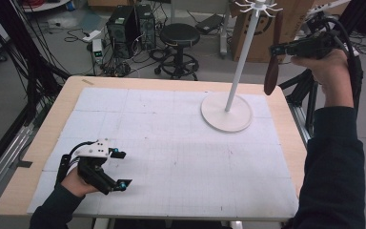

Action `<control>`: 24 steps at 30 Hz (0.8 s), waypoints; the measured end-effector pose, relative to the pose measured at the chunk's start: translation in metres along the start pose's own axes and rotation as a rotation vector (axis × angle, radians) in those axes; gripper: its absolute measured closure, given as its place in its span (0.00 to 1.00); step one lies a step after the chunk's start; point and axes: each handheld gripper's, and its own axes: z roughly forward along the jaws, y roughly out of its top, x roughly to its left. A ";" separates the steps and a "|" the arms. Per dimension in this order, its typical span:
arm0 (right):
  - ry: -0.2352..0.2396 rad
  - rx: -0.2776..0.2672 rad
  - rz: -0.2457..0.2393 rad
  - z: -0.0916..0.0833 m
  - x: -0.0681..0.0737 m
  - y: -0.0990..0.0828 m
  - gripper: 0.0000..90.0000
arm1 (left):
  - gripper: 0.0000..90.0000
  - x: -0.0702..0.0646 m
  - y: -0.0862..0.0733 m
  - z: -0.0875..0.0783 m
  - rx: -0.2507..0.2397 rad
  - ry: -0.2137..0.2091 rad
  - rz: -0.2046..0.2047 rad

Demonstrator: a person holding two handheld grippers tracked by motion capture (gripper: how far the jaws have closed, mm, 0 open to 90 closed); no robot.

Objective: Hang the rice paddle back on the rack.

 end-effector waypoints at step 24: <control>-0.056 0.043 0.009 0.015 -0.003 0.010 0.87 | 0.02 0.000 0.000 -0.001 -0.004 -0.006 0.001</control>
